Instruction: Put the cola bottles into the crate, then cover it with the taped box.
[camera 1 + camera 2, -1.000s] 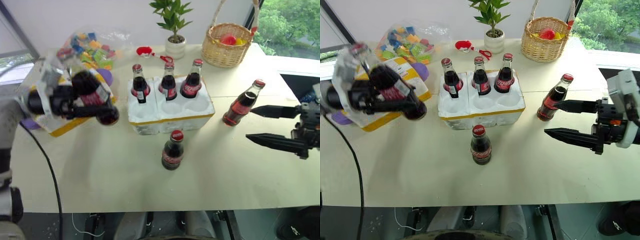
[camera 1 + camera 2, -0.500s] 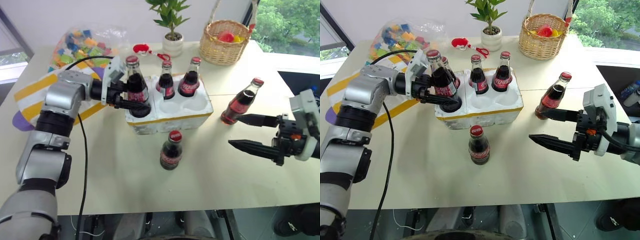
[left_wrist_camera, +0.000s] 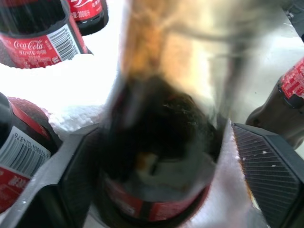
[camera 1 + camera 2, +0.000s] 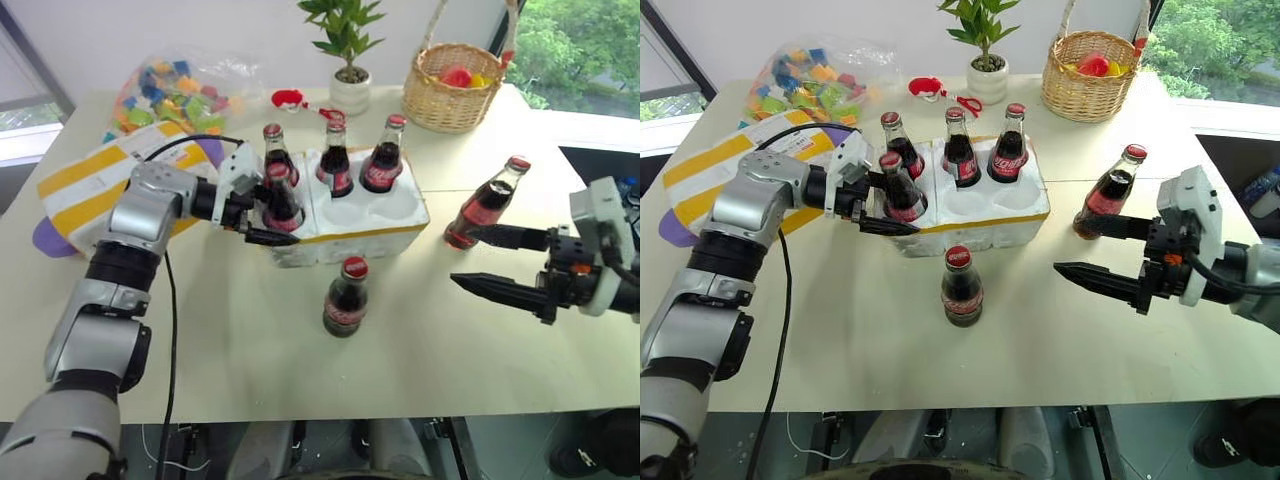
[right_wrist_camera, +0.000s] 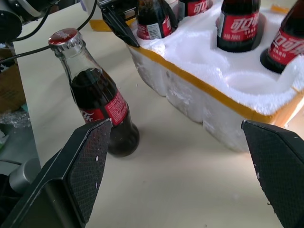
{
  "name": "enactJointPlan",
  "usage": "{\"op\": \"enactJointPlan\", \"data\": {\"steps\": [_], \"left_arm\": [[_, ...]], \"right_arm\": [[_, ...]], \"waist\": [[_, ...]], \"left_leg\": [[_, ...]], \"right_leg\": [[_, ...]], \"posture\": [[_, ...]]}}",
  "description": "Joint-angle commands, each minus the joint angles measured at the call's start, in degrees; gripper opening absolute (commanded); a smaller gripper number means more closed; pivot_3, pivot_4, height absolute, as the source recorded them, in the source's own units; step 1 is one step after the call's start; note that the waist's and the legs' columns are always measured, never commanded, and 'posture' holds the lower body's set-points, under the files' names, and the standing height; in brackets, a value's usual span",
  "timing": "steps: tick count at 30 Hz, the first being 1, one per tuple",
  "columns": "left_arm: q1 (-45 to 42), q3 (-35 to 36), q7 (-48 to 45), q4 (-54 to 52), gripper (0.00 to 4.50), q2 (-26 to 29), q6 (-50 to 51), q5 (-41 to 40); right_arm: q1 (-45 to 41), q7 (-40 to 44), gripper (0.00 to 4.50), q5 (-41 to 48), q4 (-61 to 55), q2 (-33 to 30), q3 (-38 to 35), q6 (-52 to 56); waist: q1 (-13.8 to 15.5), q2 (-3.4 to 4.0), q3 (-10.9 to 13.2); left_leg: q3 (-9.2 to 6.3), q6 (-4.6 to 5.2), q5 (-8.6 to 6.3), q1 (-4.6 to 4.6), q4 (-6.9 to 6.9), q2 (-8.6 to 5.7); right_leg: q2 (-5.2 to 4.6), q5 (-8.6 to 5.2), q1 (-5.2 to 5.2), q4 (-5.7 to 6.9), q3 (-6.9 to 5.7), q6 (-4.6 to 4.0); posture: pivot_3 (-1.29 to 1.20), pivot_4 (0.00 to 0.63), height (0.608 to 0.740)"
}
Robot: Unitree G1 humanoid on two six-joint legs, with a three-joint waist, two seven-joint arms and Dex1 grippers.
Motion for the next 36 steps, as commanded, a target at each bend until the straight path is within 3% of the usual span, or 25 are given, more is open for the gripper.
{"op": "enactJointPlan", "data": {"steps": [1,5,9,14,23,36], "left_arm": [[1.0,4.5,0.7,-4.2,4.42,3.1,3.0,-2.3],[3.5,9.5,-2.1,-11.1,4.42,8.7,9.8,-8.2],[10.7,17.6,-8.7,-22.5,4.42,21.2,18.6,-17.0],[19.8,22.9,-10.1,-34.2,4.42,28.2,25.2,-24.5],[29.9,22.7,-3.2,-45.1,4.42,26.4,23.9,-26.0],[30.8,21.6,1.7,-46.3,4.42,25.1,23.1,-26.9]], "right_arm": [[-2.5,0.9,4.50,-1.0,1.0,0.0,2.0,-2.7],[-3.5,4.0,4.50,-1.3,0.9,-0.3,5.2,-4.1],[-3.3,9.1,4.50,-6.2,0.5,0.4,13.2,-8.6],[-7.3,11.7,4.50,-11.2,4.4,4.0,22.2,-13.0],[-13.5,16.1,4.50,-17.3,9.5,11.4,34.3,-16.5],[-17.0,13.2,4.50,-24.0,13.3,22.8,42.3,-18.4]], "waist": [[-0.1,-0.01,0.0],[-0.3,0.00,0.0],[-0.7,-0.02,0.0],[0.1,0.03,0.0],[-0.1,0.04,0.0],[-0.1,0.03,0.0]], "left_leg": [[0.00,0.00,0.00,0.00,0.00,0.00],[0.00,-0.02,0.01,-0.01,-0.02,0.01],[0.01,-0.04,0.02,-0.01,-0.01,0.02],[0.00,-0.03,0.01,0.13,0.03,0.00],[-0.03,-0.03,0.00,0.32,-0.05,0.02],[-0.03,-0.08,0.02,0.33,-0.06,0.02]], "right_leg": [[0.00,0.00,0.00,0.00,0.00,0.00],[0.03,0.00,-0.08,0.10,0.00,-0.01],[0.03,-0.01,-0.12,0.15,0.01,-0.01],[-0.01,-0.01,0.13,0.08,0.00,-0.02],[0.03,-0.02,0.27,-0.02,0.00,-0.04],[0.06,-0.01,0.22,0.05,-0.01,-0.05]], "posture": [[0.00,0.150,0.732],[0.00,0.150,0.732],[0.00,0.150,0.732],[0.00,0.150,0.732],[0.00,0.150,0.732],[0.00,0.150,0.732]]}}
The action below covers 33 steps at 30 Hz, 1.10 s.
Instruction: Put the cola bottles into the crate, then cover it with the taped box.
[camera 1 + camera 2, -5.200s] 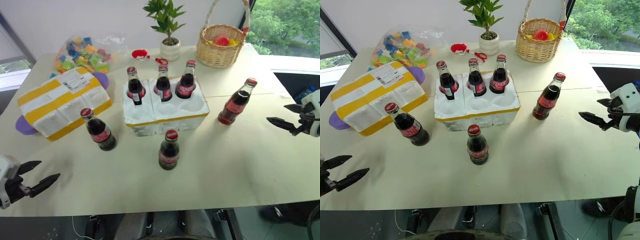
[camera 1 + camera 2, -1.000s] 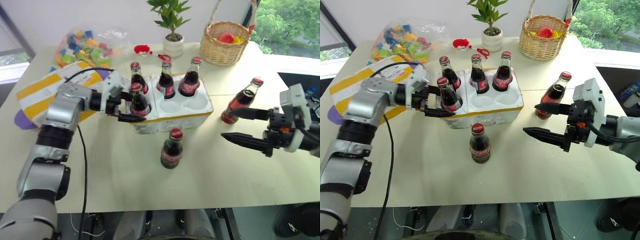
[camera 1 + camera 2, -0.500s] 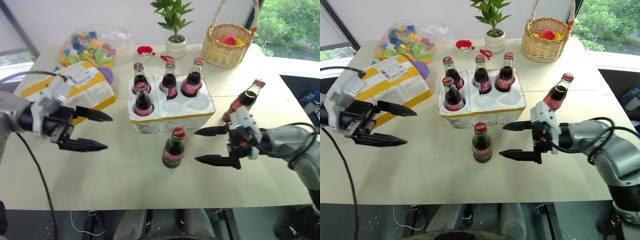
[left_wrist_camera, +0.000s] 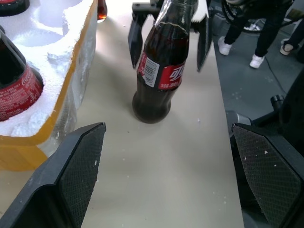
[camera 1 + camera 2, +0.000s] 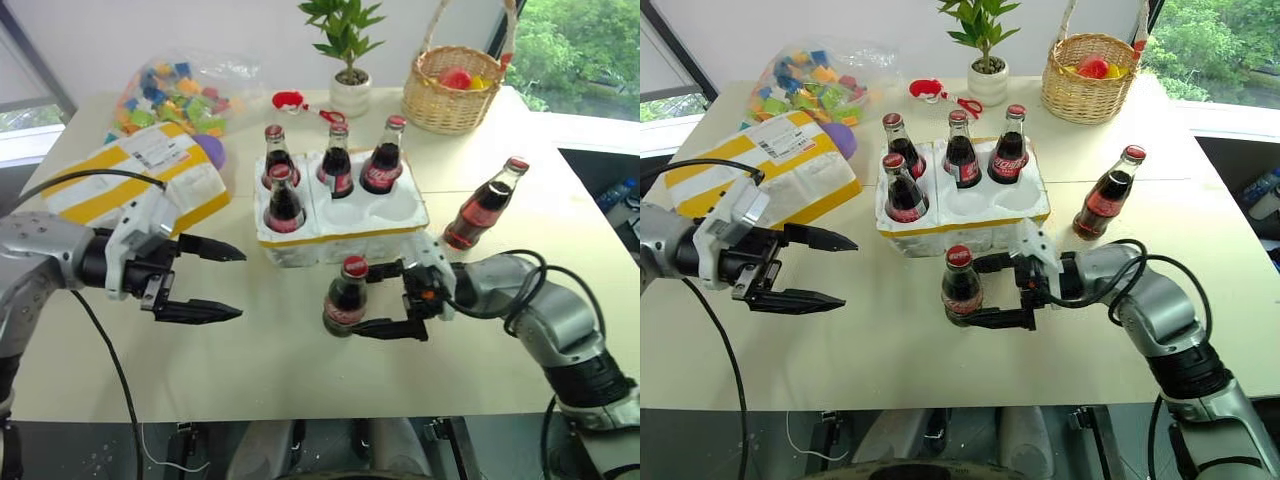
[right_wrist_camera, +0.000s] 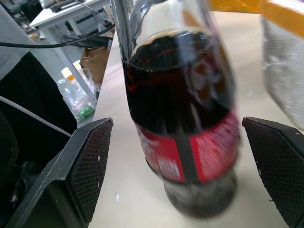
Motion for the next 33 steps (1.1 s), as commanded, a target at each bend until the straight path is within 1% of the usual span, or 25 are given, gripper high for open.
{"op": "enactJointPlan", "data": {"steps": [1,3,6,8,11,14,18,20,22,25,27,33], "left_arm": [[-0.9,0.6,0.5,-0.3,4.42,0.3,-1.1,-0.8],[-1.7,0.3,0.7,-0.1,4.42,0.1,-0.9,-1.0],[-2.2,0.0,1.0,0.1,4.50,-0.1,-0.9,-1.1],[-2.4,-0.2,1.2,0.3,4.50,-0.3,-1.0,-1.1],[-2.9,-0.6,1.1,1.0,4.50,-0.5,-1.4,-0.8],[-3.8,-1.0,1.3,1.6,4.50,-1.0,-1.5,-0.8],[-4.6,-1.7,1.7,2.3,4.50,-1.5,-2.2,-0.5],[-4.8,-1.8,2.0,2.5,4.50,-1.7,-2.4,-0.5],[-5.0,-1.9,2.3,2.8,4.50,-2.0,-2.7,-0.5],[-5.3,-2.0,2.8,3.3,4.50,-2.6,-3.0,-0.5],[-5.4,-2.2,3.3,3.4,4.50,-3.1,-3.3,-0.4],[-5.6,-0.6,6.6,2.1,4.50,-5.5,-2.4,-2.3]], "right_arm": [[-1.0,-1.9,4.50,-1.5,0.2,2.6,1.0,-1.0],[-1.4,-3.6,4.50,-1.8,1.4,4.4,0.8,-0.4],[-1.4,-3.5,3.65,-0.6,1.6,5.3,-0.3,0.3],[-0.9,-2.6,2.84,0.6,0.3,4.7,-1.3,0.7],[-1.0,-2.0,2.82,4.3,-2.1,3.6,-4.0,3.1],[-3.7,-2.4,2.82,9.1,-4.4,2.1,-7.7,7.0],[-12.2,-5.8,2.82,17.4,-3.1,2.5,-14.3,12.2],[-17.3,-8.2,2.82,18.9,-0.3,3.2,-16.6,13.6],[-21.5,-9.8,2.82,18.1,2.9,3.6,-17.1,13.8],[-26.7,-10.7,2.82,12.7,9.0,3.6,-14.9,11.8],[-29.7,-11.7,2.82,9.1,14.2,4.6,-12.9,10.5],[-31.2,-13.0,2.82,-2.7,22.6,9.6,-5.7,2.0]], "waist": [[0.0,0.00,0.0],[0.0,0.00,0.0],[0.0,0.00,0.0],[0.1,0.00,0.0],[0.1,0.00,0.0],[0.0,0.02,0.0],[-0.2,0.03,0.0],[-0.3,0.05,0.1],[-0.3,0.04,0.0],[-0.1,0.04,0.0],[-0.1,0.03,0.0],[-0.5,0.04,0.0]], "left_leg": [[0.00,-0.01,0.01,0.00,0.00,0.00],[0.00,-0.06,0.04,0.00,0.00,-0.01],[0.00,-0.31,0.18,0.00,0.00,-0.02],[0.00,-0.31,0.18,0.00,0.00,-0.05],[-0.02,-0.30,0.18,0.00,0.00,-0.05],[-0.01,-0.27,0.17,-0.03,-0.01,-0.06],[-0.01,-0.10,0.07,-0.04,-0.01,-0.05],[-0.01,-0.12,0.08,-0.05,-0.03,-0.04],[-0.01,-0.14,0.09,-0.05,-0.06,-0.03],[-0.01,-0.35,0.21,-0.05,-0.08,-0.04],[-0.01,-0.34,0.21,-0.08,-0.07,-0.06],[0.01,-0.46,0.29,-0.13,-0.10,-0.10]], "right_leg": [[0.00,0.00,-0.01,0.02,0.01,0.00],[0.00,0.00,-0.03,0.07,0.00,0.00],[0.00,0.00,-0.03,0.07,0.01,0.00],[-0.02,0.00,-0.04,0.12,0.01,0.00],[-0.01,-0.01,-0.07,0.16,0.01,-0.01],[-0.01,-0.01,-0.11,0.17,0.01,-0.01],[-0.01,0.00,-0.18,0.26,0.03,-0.01],[-0.01,-0.01,-0.24,0.30,0.04,-0.02],[-0.01,-0.01,-0.25,0.32,0.04,-0.03],[-0.01,-0.02,-0.24,0.32,0.03,-0.04],[-0.03,-0.02,-0.24,0.31,0.03,-0.04],[-0.04,-0.02,-0.35,0.41,0.04,-0.04]], "posture": [[0.00,0.150,0.732],[0.00,0.150,0.732],[0.00,0.150,0.732],[0.00,0.150,0.732],[0.00,0.150,0.732],[0.00,0.150,0.732],[0.00,0.150,0.732],[0.00,0.150,0.732],[0.00,0.150,0.732],[0.00,0.150,0.732],[0.00,0.150,0.732],[0.00,0.150,0.732]]}}
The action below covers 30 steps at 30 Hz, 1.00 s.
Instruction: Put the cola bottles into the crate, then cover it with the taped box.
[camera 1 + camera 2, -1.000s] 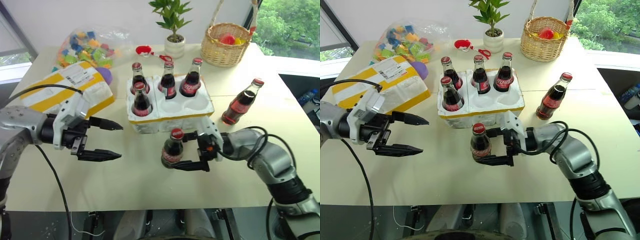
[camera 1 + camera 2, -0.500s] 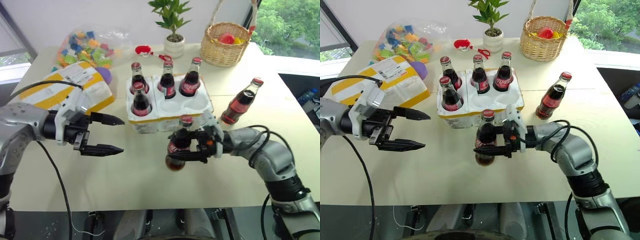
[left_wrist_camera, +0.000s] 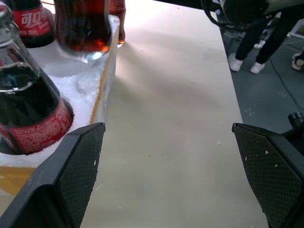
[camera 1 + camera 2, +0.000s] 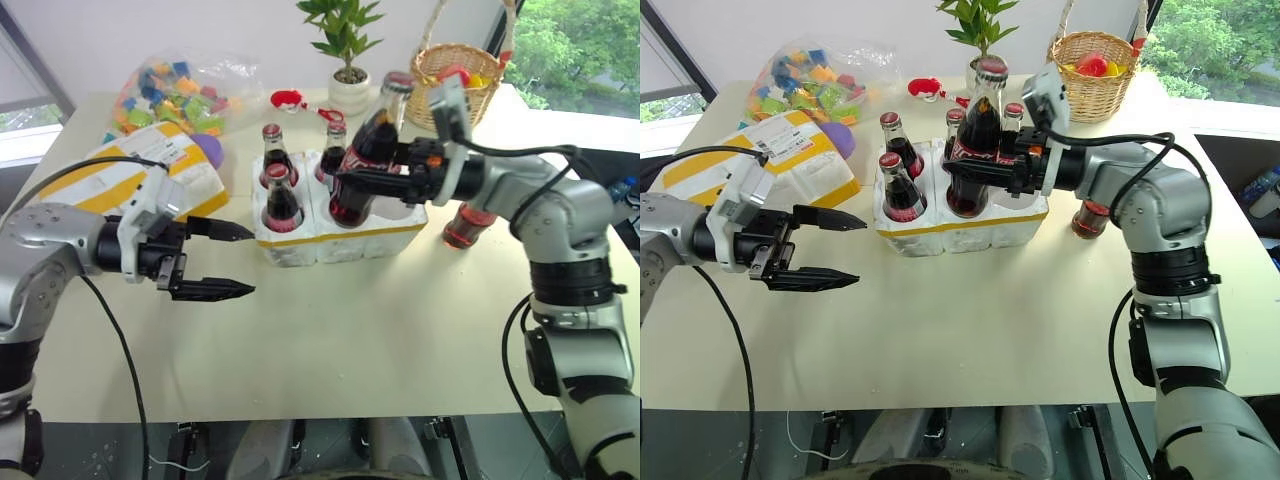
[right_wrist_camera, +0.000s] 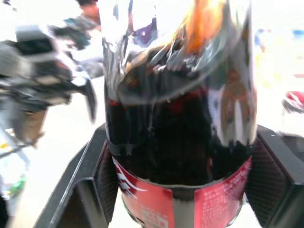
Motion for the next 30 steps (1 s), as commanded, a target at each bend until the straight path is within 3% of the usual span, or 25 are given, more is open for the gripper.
{"op": "enactJointPlan", "data": {"steps": [1,18,20,22,30], "left_arm": [[-1.1,2.4,2.4,-1.7,4.50,-1.0,0.3,-2.3],[-0.8,4.7,8.8,-2.8,4.50,-2.2,0.4,-5.3],[-1.3,4.1,9.6,-2.6,4.50,-2.9,0.0,-4.8],[-1.8,3.7,10.1,-2.4,4.50,-3.5,-0.2,-4.6],[-3.5,2.0,10.3,-1.9,4.50,-5.4,-0.1,-4.6]], "right_arm": [[-2.6,-0.9,2.82,-5.5,2.9,2.7,2.0,-6.0],[-1.3,-1.3,2.82,-13.3,12.3,7.9,2.9,-9.5],[0.2,-1.0,3.83,-13.2,10.5,7.6,3.1,-8.2],[2.3,-0.7,4.46,-13.1,7.5,7.0,3.2,-7.2],[13.8,-3.4,4.46,-8.2,-13.5,-2.4,-4.9,2.3]], "waist": [[-0.3,0.00,0.0],[-1.0,-0.01,0.0],[-1.0,-0.01,0.0],[-1.0,-0.02,0.0],[-0.3,-0.03,0.0]], "left_leg": [[0.00,-0.01,0.00,0.00,0.00,0.00],[-0.13,-0.05,0.04,-0.08,0.01,-0.13],[-0.14,-0.05,0.04,-0.08,0.01,-0.13],[-0.16,-0.05,0.04,-0.08,0.01,-0.13],[-0.24,-0.03,0.03,-0.07,0.03,-0.18]], "right_leg": [[0.00,0.00,-0.01,0.01,0.00,0.00],[0.02,0.00,-0.05,0.08,-0.01,0.00],[0.02,0.00,-0.05,0.09,-0.01,0.00],[0.02,0.00,-0.05,0.09,-0.01,0.00],[-0.01,0.00,0.02,0.08,-0.01,0.00]], "posture": [[0.00,0.150,0.732],[0.00,0.150,0.732],[0.00,0.150,0.732],[0.00,0.150,0.732],[0.00,0.150,0.732]]}}
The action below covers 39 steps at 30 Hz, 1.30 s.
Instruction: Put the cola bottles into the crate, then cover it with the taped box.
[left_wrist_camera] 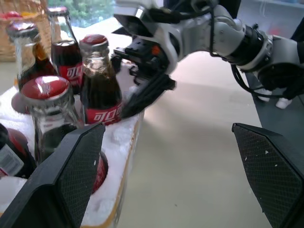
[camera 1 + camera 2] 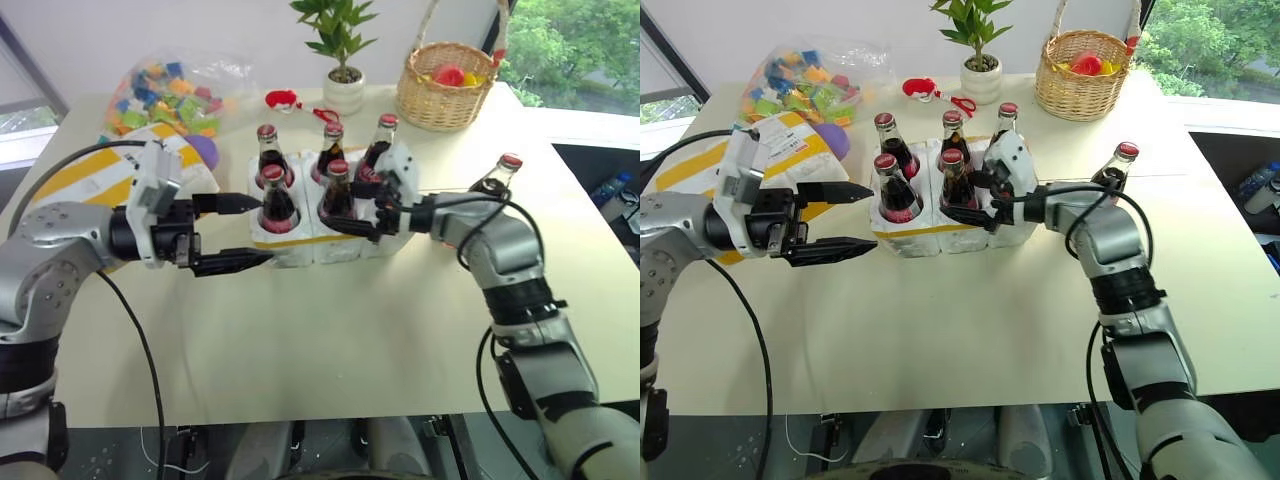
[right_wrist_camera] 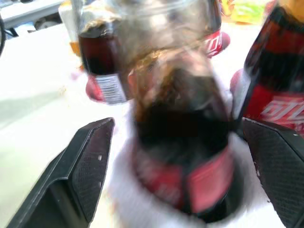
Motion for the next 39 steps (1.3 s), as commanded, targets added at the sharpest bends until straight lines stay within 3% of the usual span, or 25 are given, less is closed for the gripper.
{"op": "enactJointPlan", "data": {"steps": [1,8,14,22,39], "left_arm": [[-0.9,-0.1,-0.6,-0.3,4.50,0.1,-0.7,-0.1],[-2.6,-2.1,-2.6,1.9,4.50,-0.3,-1.7,1.0],[-6.5,-5.1,-5.3,5.5,4.50,-1.7,-3.0,2.9],[-8.2,-6.5,-7.1,7.5,4.50,-3.1,-4.0,4.2],[-7.2,-4.8,-5.7,5.0,4.50,-2.5,-2.3,3.6]], "right_arm": [[5.0,-2.1,4.46,4.4,-10.9,-4.7,-7.5,5.9],[20.2,-10.8,4.46,13.0,-26.6,-8.7,-23.5,19.3],[31.6,-24.5,4.46,10.7,-31.1,-3.7,-35.7,21.9],[30.8,-32.5,4.46,9.4,-28.9,0.2,-38.4,17.6],[17.8,-31.1,4.46,3.0,-5.2,-0.7,-27.7,1.8]], "waist": [[0.2,0.00,0.0],[0.9,0.00,0.0],[1.1,-0.04,0.0],[0.8,0.02,-0.1],[0.8,0.02,-0.1]], "left_leg": [[0.00,0.01,-0.01,0.00,0.01,-0.01],[0.03,0.22,-0.12,0.01,0.00,0.07],[0.00,0.25,-0.14,0.05,0.03,0.07],[0.07,0.16,-0.07,0.11,-0.04,0.14],[0.09,-0.01,0.05,0.12,-0.01,0.12]], "right_leg": [[0.00,0.00,0.00,0.00,0.00,0.00],[0.00,-0.01,0.01,-0.06,0.02,-0.01],[0.00,-0.01,0.11,-0.08,0.02,0.00],[0.05,-0.01,0.07,-0.04,0.04,-0.01],[0.05,-0.01,0.10,-0.04,0.04,-0.01]], "posture": [[0.00,0.150,0.732],[0.00,0.150,0.732],[0.00,0.150,0.732],[0.00,0.150,0.732],[0.00,0.150,0.732]]}}
